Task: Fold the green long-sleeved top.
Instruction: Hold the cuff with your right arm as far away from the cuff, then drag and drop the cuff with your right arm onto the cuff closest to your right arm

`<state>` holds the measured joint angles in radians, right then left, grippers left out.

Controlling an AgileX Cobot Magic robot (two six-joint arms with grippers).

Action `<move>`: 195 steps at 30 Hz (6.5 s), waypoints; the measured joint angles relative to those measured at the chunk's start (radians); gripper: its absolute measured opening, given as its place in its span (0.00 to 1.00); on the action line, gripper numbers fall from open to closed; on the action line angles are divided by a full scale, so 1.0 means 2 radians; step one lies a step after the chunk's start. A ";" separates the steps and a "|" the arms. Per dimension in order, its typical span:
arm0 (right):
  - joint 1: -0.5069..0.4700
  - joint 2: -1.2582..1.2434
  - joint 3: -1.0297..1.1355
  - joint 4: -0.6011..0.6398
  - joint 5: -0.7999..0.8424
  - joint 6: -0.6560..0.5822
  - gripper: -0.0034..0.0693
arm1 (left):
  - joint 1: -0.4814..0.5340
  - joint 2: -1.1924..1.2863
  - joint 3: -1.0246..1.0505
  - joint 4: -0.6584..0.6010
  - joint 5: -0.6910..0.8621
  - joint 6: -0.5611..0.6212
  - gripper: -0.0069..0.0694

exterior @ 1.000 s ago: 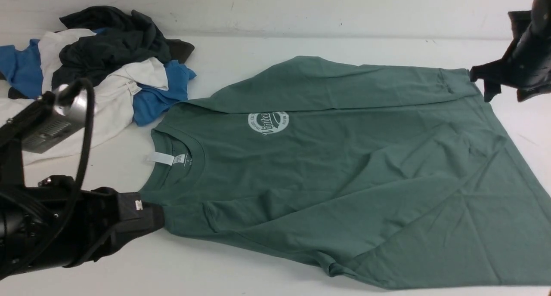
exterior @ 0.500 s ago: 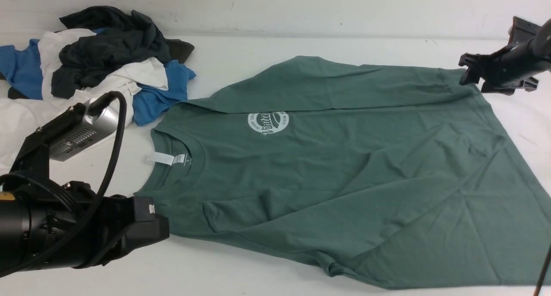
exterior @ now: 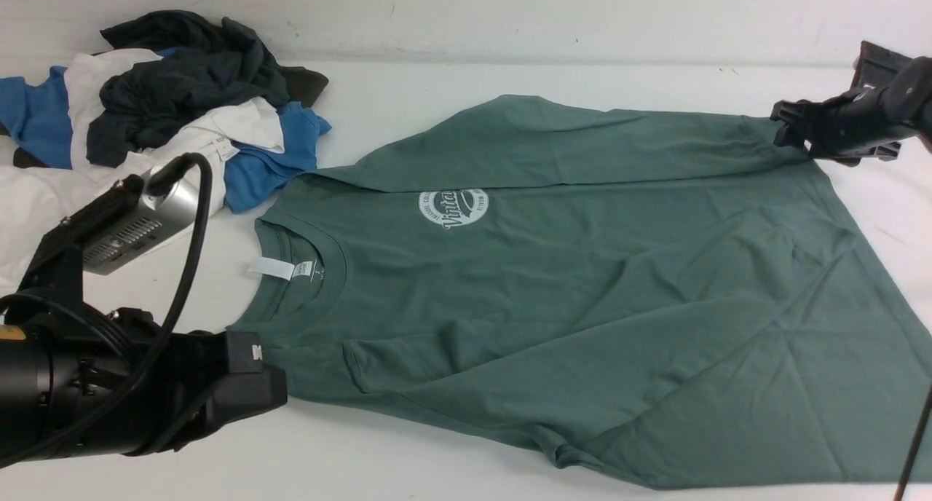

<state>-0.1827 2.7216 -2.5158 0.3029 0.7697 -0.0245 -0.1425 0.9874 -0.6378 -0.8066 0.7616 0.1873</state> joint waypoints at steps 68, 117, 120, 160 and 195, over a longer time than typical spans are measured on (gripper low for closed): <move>0.000 -0.046 0.037 -0.091 0.075 -0.047 0.03 | 0.000 0.000 0.000 0.017 0.011 0.010 0.09; 0.007 -0.059 0.086 -0.141 0.034 0.022 0.43 | 0.000 0.000 0.000 0.026 -0.048 0.018 0.09; 0.007 -0.059 0.086 -0.140 0.033 0.022 0.43 | 0.000 0.000 0.000 0.026 -0.050 0.018 0.09; 0.007 -0.062 0.035 -0.190 0.069 -0.002 0.09 | 0.000 0.000 0.000 0.026 -0.065 0.018 0.09; 0.018 -0.390 0.408 -0.162 0.239 0.084 0.09 | 0.000 0.062 -0.051 0.051 -0.079 0.036 0.09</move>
<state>-0.1467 1.9411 -1.6995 -0.0212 1.2477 0.1433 -0.1425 1.1121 -0.7402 -0.7043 0.6043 0.2601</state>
